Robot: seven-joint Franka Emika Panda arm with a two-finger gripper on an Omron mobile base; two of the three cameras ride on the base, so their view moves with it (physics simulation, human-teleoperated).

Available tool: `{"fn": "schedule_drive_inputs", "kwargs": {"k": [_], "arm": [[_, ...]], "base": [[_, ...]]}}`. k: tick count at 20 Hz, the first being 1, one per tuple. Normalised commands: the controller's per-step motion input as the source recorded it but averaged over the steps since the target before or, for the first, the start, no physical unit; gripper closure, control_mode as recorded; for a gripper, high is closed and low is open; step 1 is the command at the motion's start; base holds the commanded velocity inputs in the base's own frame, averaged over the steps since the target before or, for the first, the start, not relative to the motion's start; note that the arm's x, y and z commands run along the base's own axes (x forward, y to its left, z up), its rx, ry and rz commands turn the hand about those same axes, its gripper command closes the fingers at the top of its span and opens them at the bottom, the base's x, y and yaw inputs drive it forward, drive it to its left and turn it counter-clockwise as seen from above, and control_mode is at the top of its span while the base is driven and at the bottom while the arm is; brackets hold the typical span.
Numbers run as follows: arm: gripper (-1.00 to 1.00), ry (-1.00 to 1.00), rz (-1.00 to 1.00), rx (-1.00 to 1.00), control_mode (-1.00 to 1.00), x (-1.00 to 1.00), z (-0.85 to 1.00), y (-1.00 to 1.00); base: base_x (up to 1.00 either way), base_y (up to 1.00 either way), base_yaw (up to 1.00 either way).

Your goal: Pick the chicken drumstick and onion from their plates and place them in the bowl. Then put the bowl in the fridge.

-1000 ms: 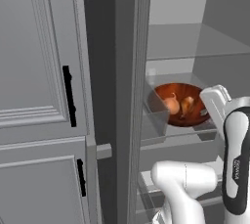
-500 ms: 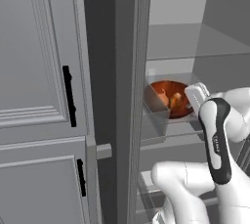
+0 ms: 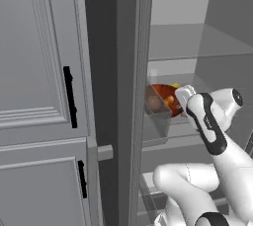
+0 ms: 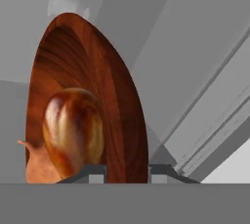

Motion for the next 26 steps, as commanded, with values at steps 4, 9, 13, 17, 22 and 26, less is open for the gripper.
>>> {"fn": "schedule_drive_inputs", "kwargs": {"k": [4,9,13,17,22,26], "arm": [[1.0,0.0,0.02,0.03,-1.0,0.62,-0.3,0.01],[1.0,0.04,0.01,0.0,-1.0,0.48,-0.26,0.1],[1.0,0.08,0.0,0.0,-1.0,0.38,-0.24,0.13],[1.0,0.03,0.01,0.0,-1.0,0.42,-0.21,0.09],[1.0,0.01,0.01,0.0,-1.0,0.32,-0.25,0.01],[1.0,0.11,0.0,0.0,-1.0,0.03,-0.15,0.01]], "base": [[0.0,0.0,0.0],[0.0,0.0,0.0],[0.0,0.0,0.0],[0.0,0.0,0.0],[0.0,0.0,0.0],[0.0,0.0,0.0]]}}
